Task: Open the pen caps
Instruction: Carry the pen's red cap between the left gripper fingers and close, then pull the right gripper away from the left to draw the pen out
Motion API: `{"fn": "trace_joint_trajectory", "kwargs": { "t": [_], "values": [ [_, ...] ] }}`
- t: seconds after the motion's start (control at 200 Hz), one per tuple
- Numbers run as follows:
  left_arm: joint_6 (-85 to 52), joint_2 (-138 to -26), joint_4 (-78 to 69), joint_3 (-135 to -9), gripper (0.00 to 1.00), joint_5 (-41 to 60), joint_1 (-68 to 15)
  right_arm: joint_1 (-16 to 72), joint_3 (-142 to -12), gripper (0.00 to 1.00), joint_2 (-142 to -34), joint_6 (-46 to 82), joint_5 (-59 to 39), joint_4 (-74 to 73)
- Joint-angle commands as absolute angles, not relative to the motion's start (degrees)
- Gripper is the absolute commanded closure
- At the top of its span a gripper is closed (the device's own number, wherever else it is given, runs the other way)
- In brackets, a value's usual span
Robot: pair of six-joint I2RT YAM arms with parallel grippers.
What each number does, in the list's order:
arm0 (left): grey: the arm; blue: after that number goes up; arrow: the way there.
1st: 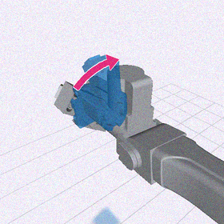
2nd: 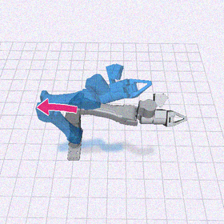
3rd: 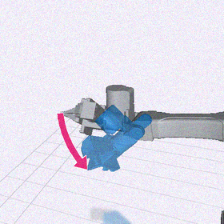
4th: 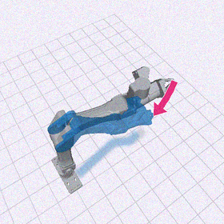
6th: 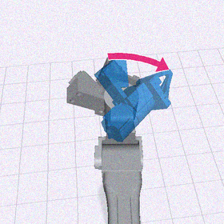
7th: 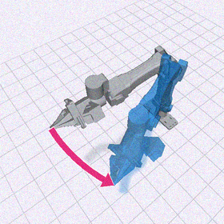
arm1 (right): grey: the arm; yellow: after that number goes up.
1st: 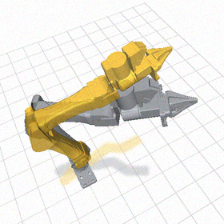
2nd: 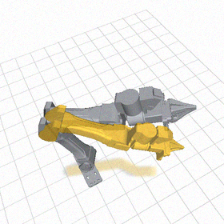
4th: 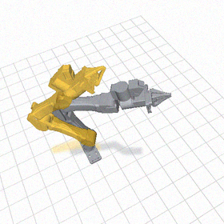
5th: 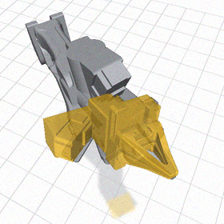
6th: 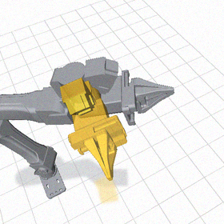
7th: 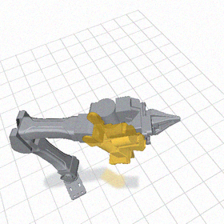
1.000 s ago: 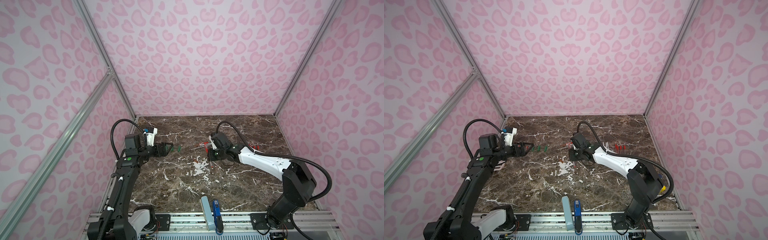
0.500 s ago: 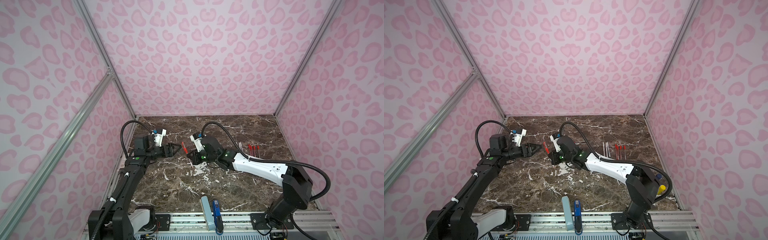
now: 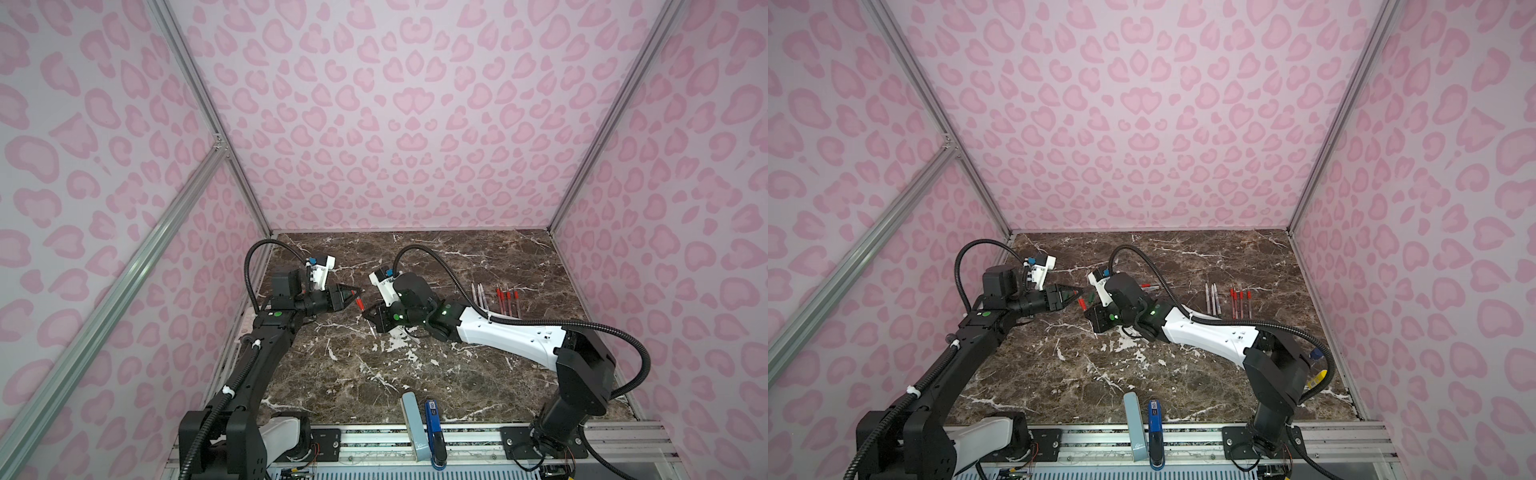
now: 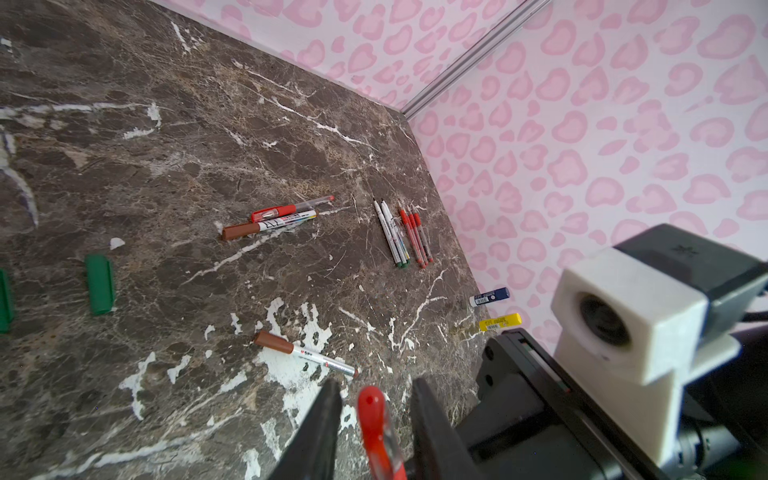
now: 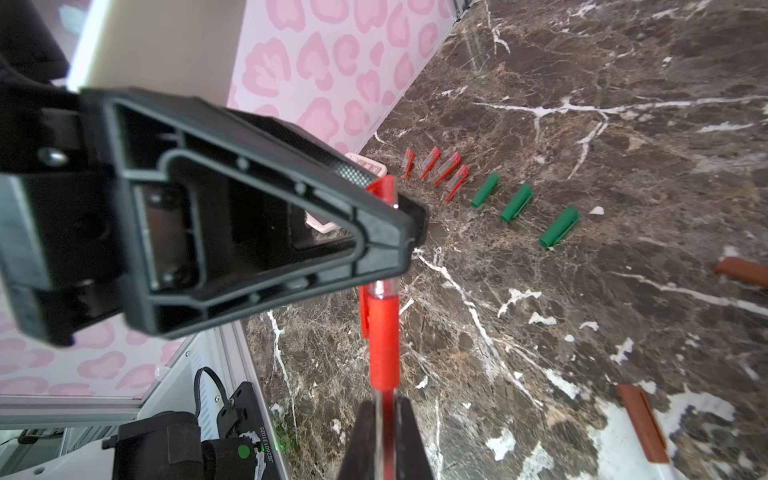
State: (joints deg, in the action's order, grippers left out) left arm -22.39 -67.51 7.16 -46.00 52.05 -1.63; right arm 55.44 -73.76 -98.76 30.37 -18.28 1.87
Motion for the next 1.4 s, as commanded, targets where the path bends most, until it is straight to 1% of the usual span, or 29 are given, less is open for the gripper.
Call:
{"fn": "trace_joint_trajectory", "kwargs": {
  "t": [0.0,0.075,0.19,0.33,0.375,0.44,0.535,0.605,0.7,0.775,0.88,0.975,1.11,1.225,1.32,1.395],
  "values": [
    [-22.20,-67.59,5.46,-46.37,0.84,52.17,-1.64,55.70,-73.75,1.00,-99.18,29.67,-18.96,-0.73],
    [-21.90,-67.50,6.39,-46.83,0.96,51.74,-1.58,55.71,-75.03,1.00,-99.76,29.33,-19.09,0.87],
    [-22.50,-67.24,5.49,-46.32,0.96,51.94,-1.64,55.99,-74.01,1.00,-99.62,29.63,-18.81,-1.01],
    [-22.05,-66.82,6.48,-46.67,0.96,51.60,-1.65,56.03,-76.11,0.84,-101.09,28.66,-18.55,1.52],
    [-22.47,-66.65,5.91,-46.32,0.96,51.86,-1.64,56.03,-75.91,0.81,-101.31,28.63,-18.45,0.86],
    [-22.85,-66.53,4.83,-45.74,0.96,52.23,-1.63,56.04,-76.34,0.80,-102.24,28.44,-18.67,0.96],
    [-22.07,-66.47,6.60,-46.60,0.96,51.57,-1.63,55.99,-78.10,0.81,-103.68,28.10,-18.98,2.85],
    [-22.34,-66.27,6.08,-46.33,0.96,51.77,-1.60,56.05,-77.15,0.85,-103.72,28.52,-19.09,1.28],
    [-22.33,-65.93,4.99,-45.59,0.96,51.88,-1.67,55.98,-76.88,1.00,-104.30,28.15,-19.85,1.80],
    [-21.43,-65.98,7.15,-46.59,0.96,50.67,-1.66,55.98,-76.14,1.00,-103.80,27.98,-19.45,2.53],
    [-20.56,-65.32,7.55,-46.83,0.96,49.34,-1.52,55.95,-71.29,1.00,-102.11,28.68,-19.40,-0.47],
    [-20.07,-65.46,9.02,-48.28,0.96,48.75,-0.76,56.09,-68.61,1.00,-101.25,28.70,-19.14,0.87],
    [-19.68,-66.01,11.51,-51.93,0.96,46.69,0.45,56.43,-60.77,1.00,-97.69,30.49,-17.69,-3.46],
    [-18.98,-67.22,13.39,-54.56,0.96,45.85,1.69,56.33,-59.67,1.00,-95.51,29.81,-16.48,-0.81],
    [-15.48,-69.16,17.95,-56.85,0.96,41.63,1.87,55.69,-57.46,1.00,-91.97,29.88,-14.65,-0.97],
    [-12.74,-70.93,20.44,-57.66,0.96,36.95,1.86,53.94,-56.43,1.00,-89.61,29.96,-14.97,-0.21]
  ]
}}
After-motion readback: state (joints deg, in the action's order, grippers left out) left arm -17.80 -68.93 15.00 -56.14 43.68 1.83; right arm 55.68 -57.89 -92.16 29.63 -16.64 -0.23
